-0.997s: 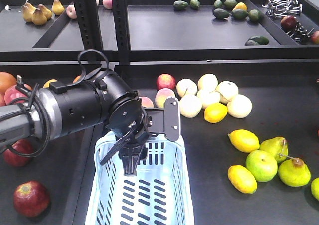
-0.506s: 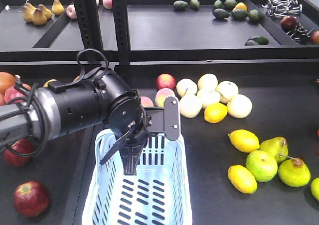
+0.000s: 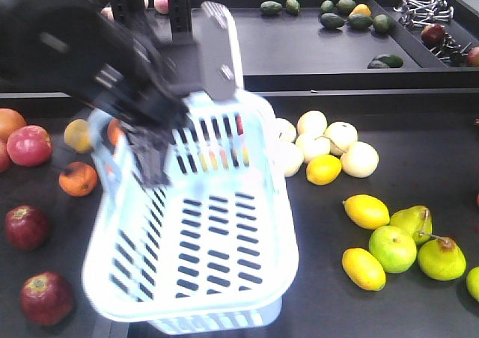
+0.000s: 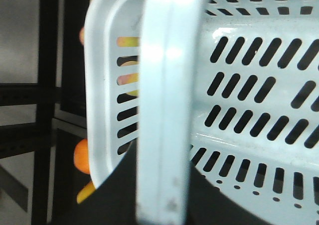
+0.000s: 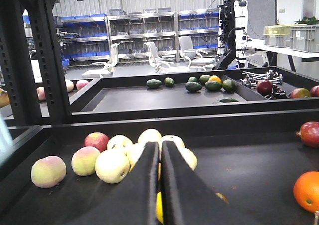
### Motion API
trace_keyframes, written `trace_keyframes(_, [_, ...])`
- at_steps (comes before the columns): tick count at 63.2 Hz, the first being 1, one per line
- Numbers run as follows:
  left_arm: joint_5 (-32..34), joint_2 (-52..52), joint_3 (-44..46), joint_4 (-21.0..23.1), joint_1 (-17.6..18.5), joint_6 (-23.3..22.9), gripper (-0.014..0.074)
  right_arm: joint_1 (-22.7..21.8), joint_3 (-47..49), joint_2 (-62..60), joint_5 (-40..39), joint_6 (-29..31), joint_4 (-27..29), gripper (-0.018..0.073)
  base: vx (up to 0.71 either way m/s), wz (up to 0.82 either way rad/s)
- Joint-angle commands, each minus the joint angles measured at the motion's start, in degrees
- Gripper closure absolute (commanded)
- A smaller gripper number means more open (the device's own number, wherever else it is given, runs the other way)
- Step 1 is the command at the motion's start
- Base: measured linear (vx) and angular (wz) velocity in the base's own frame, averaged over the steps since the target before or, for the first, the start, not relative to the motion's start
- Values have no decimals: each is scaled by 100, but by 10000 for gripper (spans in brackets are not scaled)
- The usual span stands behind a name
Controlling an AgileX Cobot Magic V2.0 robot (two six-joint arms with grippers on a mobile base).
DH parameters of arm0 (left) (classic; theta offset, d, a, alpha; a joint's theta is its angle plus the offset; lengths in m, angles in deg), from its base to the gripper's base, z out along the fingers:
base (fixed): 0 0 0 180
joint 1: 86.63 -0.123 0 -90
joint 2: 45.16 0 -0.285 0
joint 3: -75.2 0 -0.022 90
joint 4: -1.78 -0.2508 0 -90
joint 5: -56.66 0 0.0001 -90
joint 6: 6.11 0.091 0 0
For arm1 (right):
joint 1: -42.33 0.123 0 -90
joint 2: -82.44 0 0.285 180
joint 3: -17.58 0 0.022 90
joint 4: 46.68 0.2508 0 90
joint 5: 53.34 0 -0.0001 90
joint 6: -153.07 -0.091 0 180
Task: Pick three apples into basket with both arms
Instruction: 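Close the left gripper on the handle and lift the basket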
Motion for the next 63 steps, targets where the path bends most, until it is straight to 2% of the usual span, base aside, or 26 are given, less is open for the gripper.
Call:
trace_keyframes(1, [-227,566,377,-201,19,2,603,-37,-85,-73,-438,35,0,568,0,0])
trace_keyframes(8, [-726,960,469,-448,19,-5,603,-37,-85,-73,-438,35,0,568,0,0])
trace_keyframes(30, [-713,1879,469,-447,19,-42,603,-37,-85,-73,-438,35,0,568,0,0])
trace_keyframes(63, [-713,1975,469,-447,19,-42,603,-37,-85,-73,-438,35,0,568,0,0])
